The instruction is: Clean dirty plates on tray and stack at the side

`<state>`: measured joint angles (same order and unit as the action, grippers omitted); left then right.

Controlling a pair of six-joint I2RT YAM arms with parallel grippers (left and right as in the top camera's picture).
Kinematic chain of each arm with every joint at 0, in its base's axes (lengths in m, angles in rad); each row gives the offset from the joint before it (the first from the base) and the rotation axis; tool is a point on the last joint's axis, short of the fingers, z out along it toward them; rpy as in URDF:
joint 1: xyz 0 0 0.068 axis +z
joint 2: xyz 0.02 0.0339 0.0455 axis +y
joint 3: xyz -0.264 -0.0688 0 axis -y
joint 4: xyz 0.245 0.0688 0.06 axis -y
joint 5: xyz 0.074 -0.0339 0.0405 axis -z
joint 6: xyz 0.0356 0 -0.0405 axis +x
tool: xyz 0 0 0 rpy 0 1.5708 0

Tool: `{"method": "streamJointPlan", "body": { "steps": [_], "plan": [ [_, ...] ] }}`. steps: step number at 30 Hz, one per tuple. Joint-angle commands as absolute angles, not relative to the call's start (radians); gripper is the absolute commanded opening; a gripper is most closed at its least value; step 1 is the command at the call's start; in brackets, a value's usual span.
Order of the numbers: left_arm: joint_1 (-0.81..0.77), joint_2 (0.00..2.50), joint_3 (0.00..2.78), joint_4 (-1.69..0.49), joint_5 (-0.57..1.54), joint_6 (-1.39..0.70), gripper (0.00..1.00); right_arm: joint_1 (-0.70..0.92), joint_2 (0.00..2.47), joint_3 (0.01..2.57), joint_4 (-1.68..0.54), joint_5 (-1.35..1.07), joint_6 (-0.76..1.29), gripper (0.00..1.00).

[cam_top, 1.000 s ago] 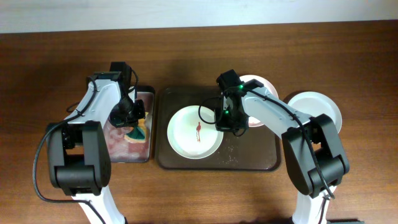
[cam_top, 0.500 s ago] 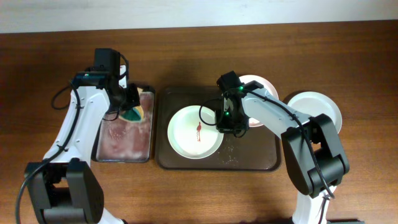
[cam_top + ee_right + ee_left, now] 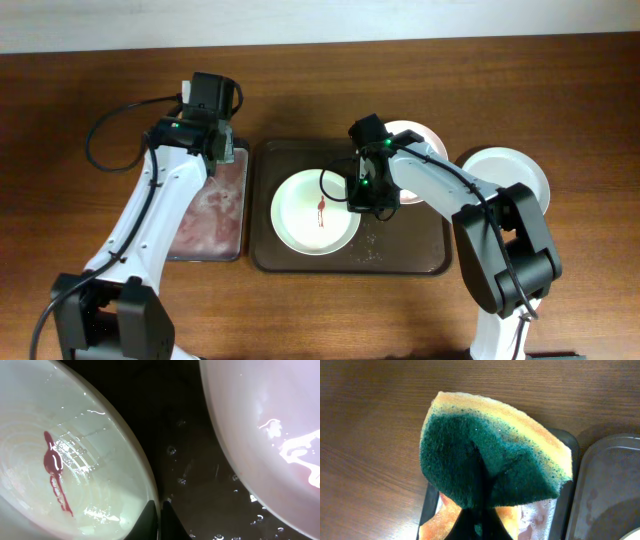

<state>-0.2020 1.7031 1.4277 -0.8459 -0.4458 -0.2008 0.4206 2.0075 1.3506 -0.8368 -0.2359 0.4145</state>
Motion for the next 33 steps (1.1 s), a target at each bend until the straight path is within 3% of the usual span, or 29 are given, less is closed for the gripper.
{"method": "streamJointPlan", "body": {
  "steps": [1, 14, 16, 20, 33],
  "plan": [
    [-0.207, 1.676, 1.429, -0.853, -0.498, -0.192, 0.0, 0.419, 2.006, 1.345, -0.833, -0.224, 0.415, 0.04],
    [-0.207, 1.676, 1.429, -0.854, -0.492, -0.193, 0.0, 0.419, 2.006, 1.345, -0.834, -0.224, 0.416, 0.04],
    [-0.199, 1.678, 1.423, -0.849, -0.414, -0.193, 0.0, 0.419, 2.006, 1.345, -0.834, -0.224, 0.415, 0.04],
    [-0.075, 1.73, 1.388, -0.856, -0.061, -0.192, 0.0, 0.419, 2.006, 1.345, -0.835, -0.224, 0.415, 0.04],
    [-0.05, 1.914, 1.316, -0.916, 0.226, -0.196, 0.0, 0.419, 2.006, 1.345, -0.842, -0.224, 0.415, 0.04]
  ]
}}
